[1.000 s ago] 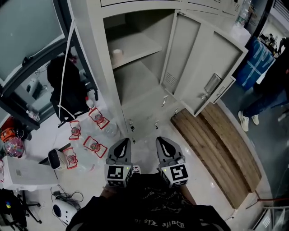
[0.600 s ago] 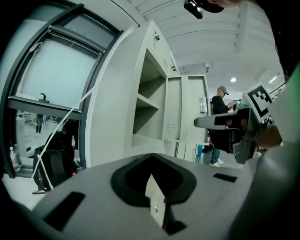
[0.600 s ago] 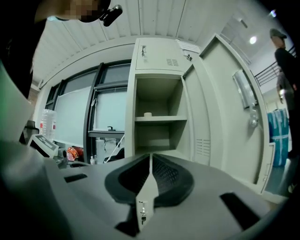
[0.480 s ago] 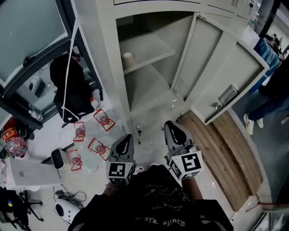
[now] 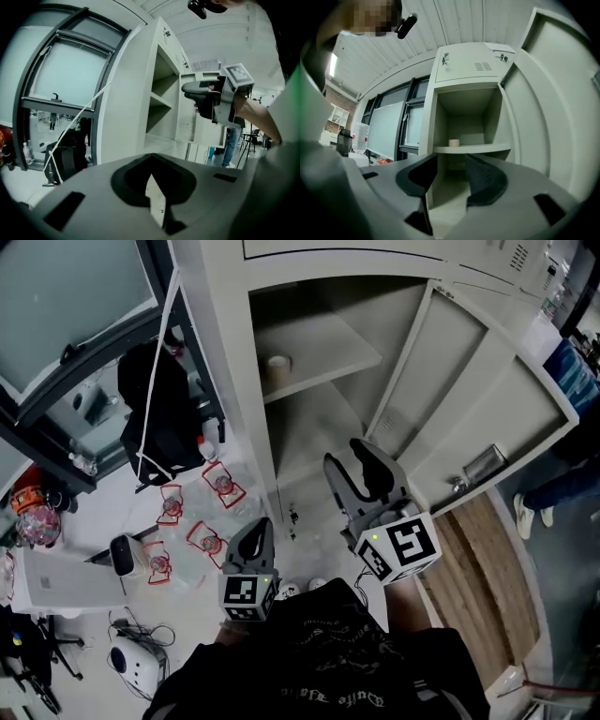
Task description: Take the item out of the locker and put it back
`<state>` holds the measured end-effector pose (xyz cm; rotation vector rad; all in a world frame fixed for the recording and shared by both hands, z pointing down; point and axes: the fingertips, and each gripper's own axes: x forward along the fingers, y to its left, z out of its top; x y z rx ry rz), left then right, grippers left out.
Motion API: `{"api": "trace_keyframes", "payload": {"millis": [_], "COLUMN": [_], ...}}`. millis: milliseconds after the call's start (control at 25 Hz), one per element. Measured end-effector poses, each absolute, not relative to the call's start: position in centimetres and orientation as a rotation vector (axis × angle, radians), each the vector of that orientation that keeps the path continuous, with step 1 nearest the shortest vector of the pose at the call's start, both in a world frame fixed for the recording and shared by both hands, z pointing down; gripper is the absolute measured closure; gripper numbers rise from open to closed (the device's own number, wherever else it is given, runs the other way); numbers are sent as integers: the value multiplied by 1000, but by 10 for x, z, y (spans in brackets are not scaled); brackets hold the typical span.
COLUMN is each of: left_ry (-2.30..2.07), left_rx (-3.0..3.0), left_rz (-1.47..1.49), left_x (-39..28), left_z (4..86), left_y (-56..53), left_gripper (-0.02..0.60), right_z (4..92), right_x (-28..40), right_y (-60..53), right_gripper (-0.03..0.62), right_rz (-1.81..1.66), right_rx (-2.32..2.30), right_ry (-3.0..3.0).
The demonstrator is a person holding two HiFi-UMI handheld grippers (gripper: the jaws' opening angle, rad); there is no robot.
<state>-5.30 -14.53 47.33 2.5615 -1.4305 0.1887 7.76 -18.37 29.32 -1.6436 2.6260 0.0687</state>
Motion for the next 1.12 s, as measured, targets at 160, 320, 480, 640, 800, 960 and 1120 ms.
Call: {"api": "trace_keyframes", "payload": {"millis": [160, 320, 480, 640, 800, 960, 1120], "left_ry": [-1464, -1498, -1516, -1534, -1562, -1577, -1602], "left_rx": [2538, 2502, 2486, 2448, 2416, 2403, 2369], "left_rz": [193, 203, 194, 174, 169, 179, 188], "left_x": [-55, -61, -62, -69, -75, -77, -82], "left_z": [475, 479, 476, 481, 482, 486, 490], "left_y": [-147, -147, -149, -150, -152, -152, -153], "left_gripper": [575, 575, 575, 575, 575, 575, 575], "right_z": [270, 253, 247, 243, 240, 241, 244], "right_x": [76, 67, 57, 49, 41, 32, 24], "right_y": [-209, -231, -249, -263, -280, -294, -307], "right_gripper": [402, 385, 381, 373, 373, 362, 358], "right_rz": [90, 148, 165, 182, 174, 189, 182], "right_rx": [-1606, -1589, -1565, -1550, -1538, -1543, -1540], "right_ry": [2636, 2669, 2719, 2742, 2764, 2802, 2853]}}
